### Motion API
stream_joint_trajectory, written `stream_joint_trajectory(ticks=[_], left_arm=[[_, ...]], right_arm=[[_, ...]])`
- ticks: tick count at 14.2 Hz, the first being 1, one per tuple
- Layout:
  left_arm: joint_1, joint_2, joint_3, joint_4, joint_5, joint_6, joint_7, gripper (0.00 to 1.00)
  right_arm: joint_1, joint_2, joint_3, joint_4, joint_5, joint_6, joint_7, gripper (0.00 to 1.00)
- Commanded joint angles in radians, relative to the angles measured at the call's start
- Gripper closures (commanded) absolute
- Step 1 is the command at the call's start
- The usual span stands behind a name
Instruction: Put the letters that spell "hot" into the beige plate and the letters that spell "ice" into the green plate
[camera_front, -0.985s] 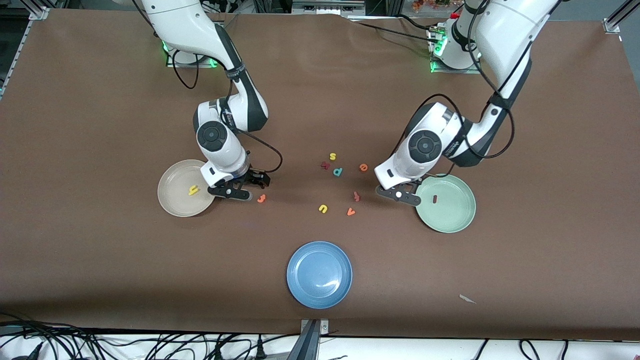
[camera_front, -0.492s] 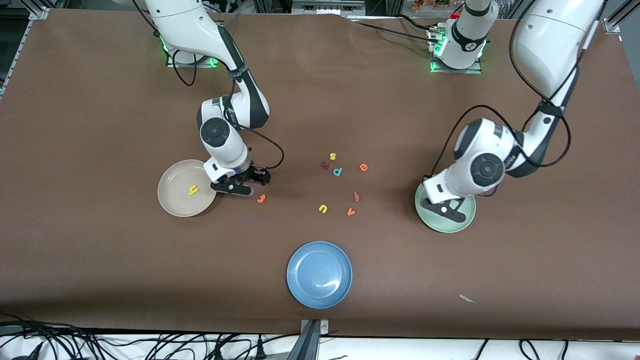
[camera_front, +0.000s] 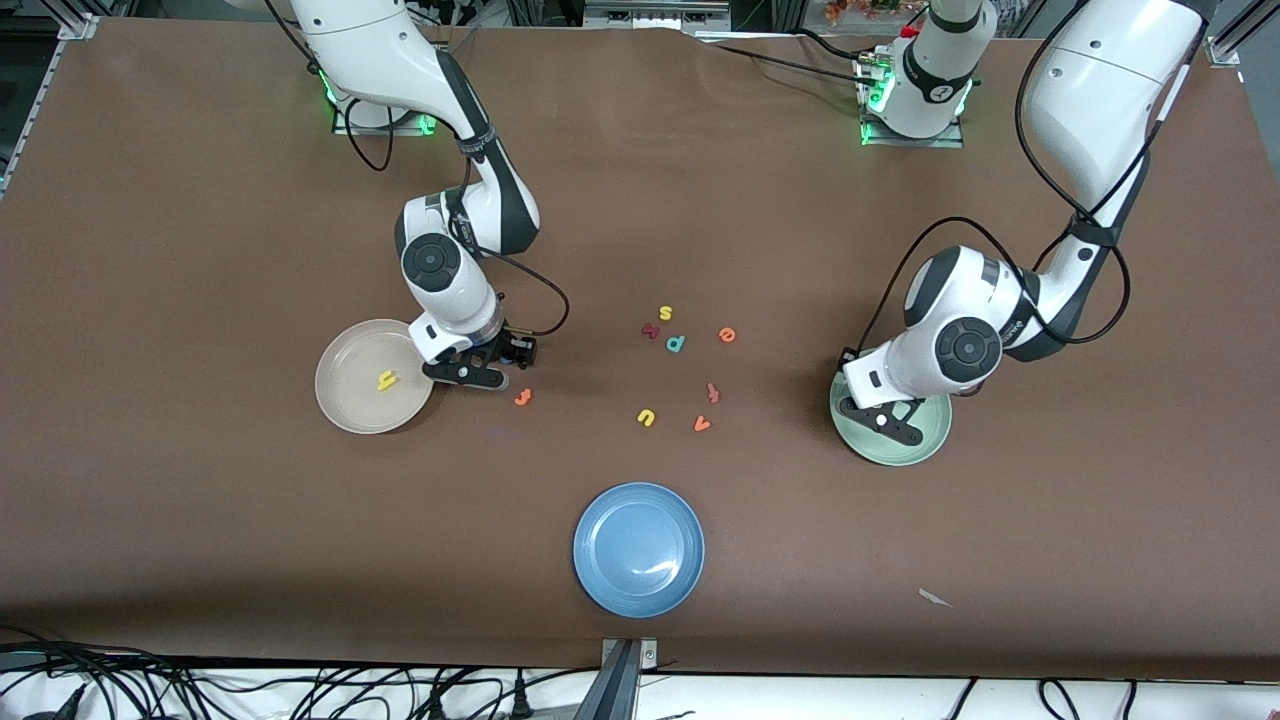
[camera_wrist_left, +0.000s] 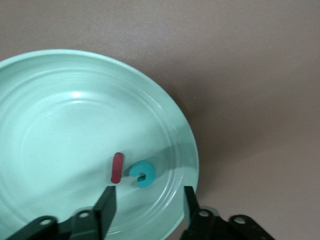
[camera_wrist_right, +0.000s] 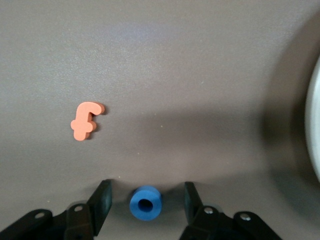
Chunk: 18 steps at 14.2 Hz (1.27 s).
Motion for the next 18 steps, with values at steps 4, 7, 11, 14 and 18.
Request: stream_joint_trajectory(ticks=[4,7,11,14,18], left_arm=[[-0.021,-0.019,-0.087,0.035,0.017,-0.014,-0.093,0.0],[-0.077,-0.021,-0.134,0.021,0.037,-0.011,-0.242,0.0],[-0.238,-0.018,-0.133,-0.025,0.083,-0.006,-0.458,0.0],[-0.249,0.004,-0.133,-0.047,0.154,0.058,-0.503,0.01],[-0.262,0.04,-0.131,-0.05,0.16,0.097,-0.491,0.06]], right_arm=[[0.005,-0.013,0.009,-0.034,0.018,0.012,0.0,0.49],[0.005,-0.013,0.017,-0.034,0.018,0.01,0.0,0.5],[0.005,-0.013,0.018,-0.036,0.018,0.01,0.0,0.55],[0.005,-0.011,0.018,-0.037,0.018,0.009,0.0,0.59],[0.005,-0.01,0.018,-0.037,0.018,0.009,-0.003,0.64]])
